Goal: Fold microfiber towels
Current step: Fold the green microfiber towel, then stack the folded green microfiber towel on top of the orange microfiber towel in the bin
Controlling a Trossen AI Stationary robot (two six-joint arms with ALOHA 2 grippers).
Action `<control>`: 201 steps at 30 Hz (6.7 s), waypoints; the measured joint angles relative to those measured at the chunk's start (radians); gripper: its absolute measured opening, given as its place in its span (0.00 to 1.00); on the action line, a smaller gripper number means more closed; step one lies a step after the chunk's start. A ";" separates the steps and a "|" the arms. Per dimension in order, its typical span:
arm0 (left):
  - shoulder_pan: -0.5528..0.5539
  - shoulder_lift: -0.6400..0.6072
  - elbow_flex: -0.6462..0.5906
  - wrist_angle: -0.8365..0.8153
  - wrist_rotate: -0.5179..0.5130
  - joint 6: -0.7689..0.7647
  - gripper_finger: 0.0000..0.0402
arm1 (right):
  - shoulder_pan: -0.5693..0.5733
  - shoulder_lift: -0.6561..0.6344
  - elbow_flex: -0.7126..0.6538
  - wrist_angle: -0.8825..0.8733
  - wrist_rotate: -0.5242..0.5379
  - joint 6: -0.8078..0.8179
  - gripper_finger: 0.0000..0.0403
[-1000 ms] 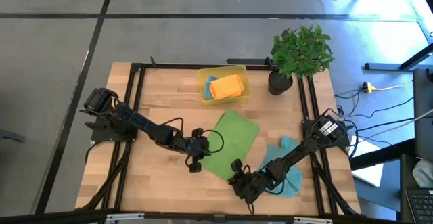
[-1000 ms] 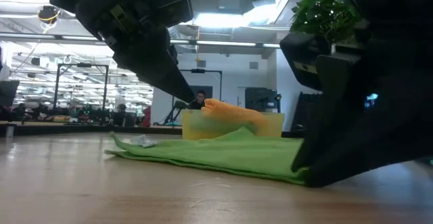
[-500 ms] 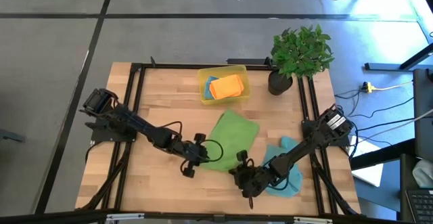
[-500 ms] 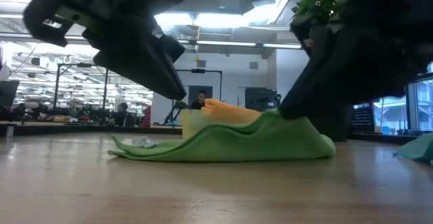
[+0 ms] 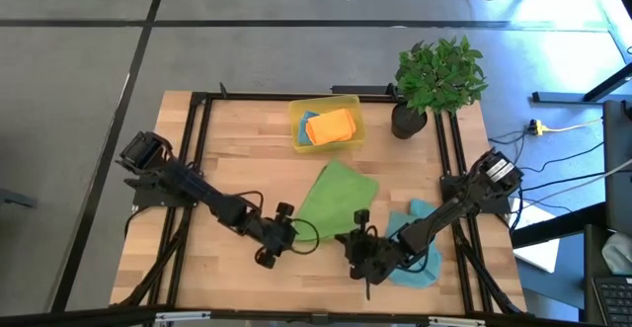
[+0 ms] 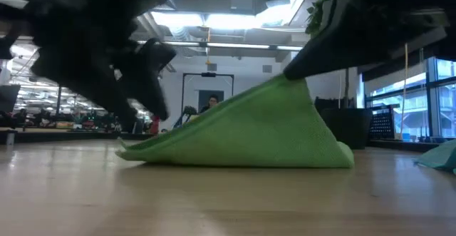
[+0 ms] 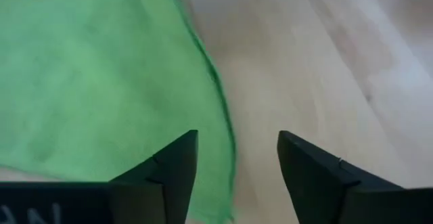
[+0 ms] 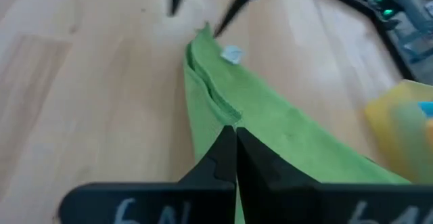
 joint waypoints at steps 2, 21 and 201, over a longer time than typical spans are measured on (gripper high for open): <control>-0.020 0.010 -0.001 -0.042 -0.036 -0.005 0.50 | 0.000 -0.007 0.000 -0.001 0.018 0.001 0.00; -0.119 0.162 0.005 -0.069 -0.366 -0.042 0.47 | -0.027 -0.007 0.002 -0.045 0.016 0.031 0.00; -0.036 0.110 -0.102 0.124 -0.350 -0.077 0.52 | -0.097 0.079 -0.171 0.108 -0.152 0.060 0.60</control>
